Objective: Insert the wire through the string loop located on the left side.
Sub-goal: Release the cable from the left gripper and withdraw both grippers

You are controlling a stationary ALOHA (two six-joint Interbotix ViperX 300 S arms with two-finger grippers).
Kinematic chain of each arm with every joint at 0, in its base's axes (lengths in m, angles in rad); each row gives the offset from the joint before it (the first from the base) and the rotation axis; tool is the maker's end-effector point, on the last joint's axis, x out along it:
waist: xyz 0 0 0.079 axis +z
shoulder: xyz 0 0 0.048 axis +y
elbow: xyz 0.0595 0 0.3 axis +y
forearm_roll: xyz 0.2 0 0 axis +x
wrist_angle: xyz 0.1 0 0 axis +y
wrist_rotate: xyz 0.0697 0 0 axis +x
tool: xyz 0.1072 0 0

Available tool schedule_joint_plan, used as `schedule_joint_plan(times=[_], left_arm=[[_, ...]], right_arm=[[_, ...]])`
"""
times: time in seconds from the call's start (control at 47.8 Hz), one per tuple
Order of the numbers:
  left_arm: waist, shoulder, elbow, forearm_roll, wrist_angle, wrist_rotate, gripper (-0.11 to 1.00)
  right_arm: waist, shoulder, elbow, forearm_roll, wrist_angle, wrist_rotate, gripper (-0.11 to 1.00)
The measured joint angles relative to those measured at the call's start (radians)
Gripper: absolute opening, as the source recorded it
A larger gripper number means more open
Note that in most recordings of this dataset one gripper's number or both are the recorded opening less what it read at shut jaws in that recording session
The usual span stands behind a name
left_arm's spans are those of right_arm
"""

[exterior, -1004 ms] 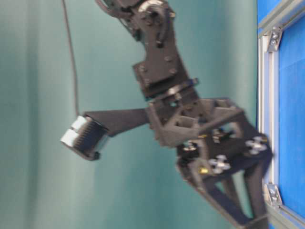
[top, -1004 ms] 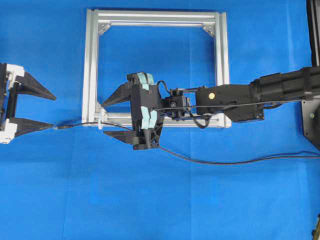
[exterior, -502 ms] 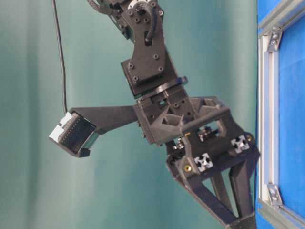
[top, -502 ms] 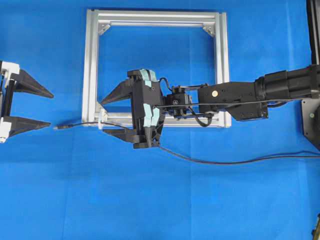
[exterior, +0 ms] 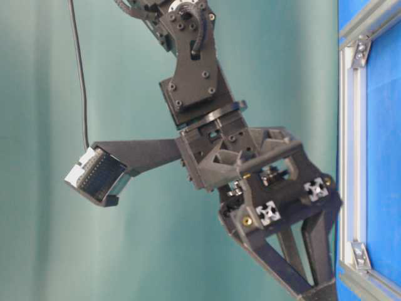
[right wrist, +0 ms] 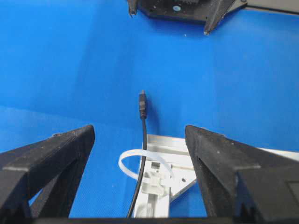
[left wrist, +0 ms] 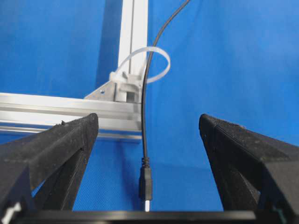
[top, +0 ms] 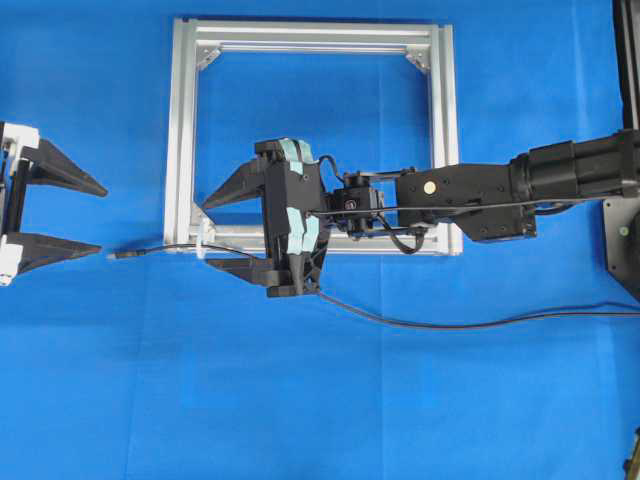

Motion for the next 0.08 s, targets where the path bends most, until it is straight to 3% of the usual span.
schedule_joint_plan(times=[0.084], left_arm=[[-0.002, 0.0, 0.0, 0.002, 0.0, 0.0, 0.84]], right_arm=[[0.0, 0.0, 0.0, 0.0, 0.002, 0.0, 0.94]])
